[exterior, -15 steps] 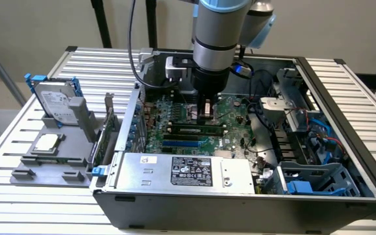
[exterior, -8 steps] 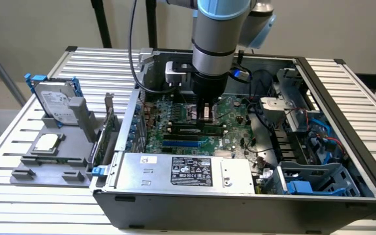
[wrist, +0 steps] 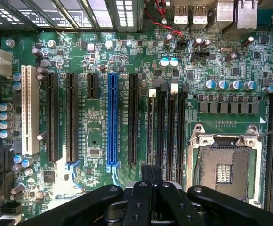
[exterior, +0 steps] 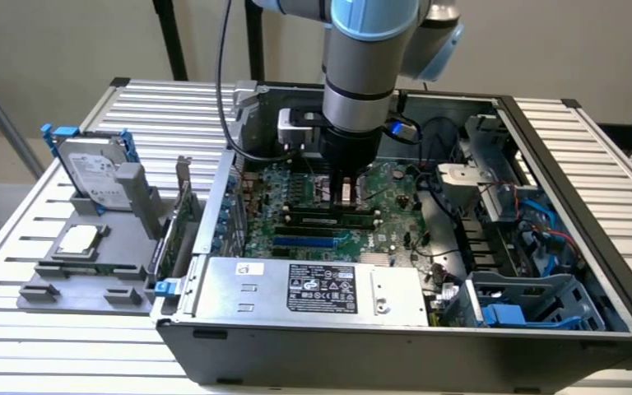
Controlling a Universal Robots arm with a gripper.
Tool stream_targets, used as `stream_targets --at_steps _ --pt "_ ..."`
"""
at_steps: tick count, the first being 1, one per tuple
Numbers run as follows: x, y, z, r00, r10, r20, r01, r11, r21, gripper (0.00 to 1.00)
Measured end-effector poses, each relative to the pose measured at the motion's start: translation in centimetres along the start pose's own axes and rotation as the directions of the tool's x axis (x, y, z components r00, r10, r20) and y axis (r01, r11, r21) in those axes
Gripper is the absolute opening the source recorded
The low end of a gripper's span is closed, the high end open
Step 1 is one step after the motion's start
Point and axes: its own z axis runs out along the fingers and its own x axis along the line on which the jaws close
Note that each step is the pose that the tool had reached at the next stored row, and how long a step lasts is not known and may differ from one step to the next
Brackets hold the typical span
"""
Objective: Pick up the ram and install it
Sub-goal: 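Press down the ram until it locks into place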
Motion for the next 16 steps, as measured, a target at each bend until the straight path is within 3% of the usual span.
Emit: stream_targets --at_steps 1,3,6,16 --pt "0.0 0.01 -0.14 1.0000 0.000 -0.0006 0.000 1.0000 -0.0003 0.11" --pt "-0.1 0.00 -0.78 1.0000 0.000 0.0036 0.000 1.0000 0.0012 0.11" --pt "-0.1 0.02 -2.16 1.0000 0.000 0.0024 0.000 1.0000 0.0006 0.11" --pt "-0.1 0.02 -2.32 1.0000 0.000 0.0022 0.000 1.0000 0.0006 0.11"
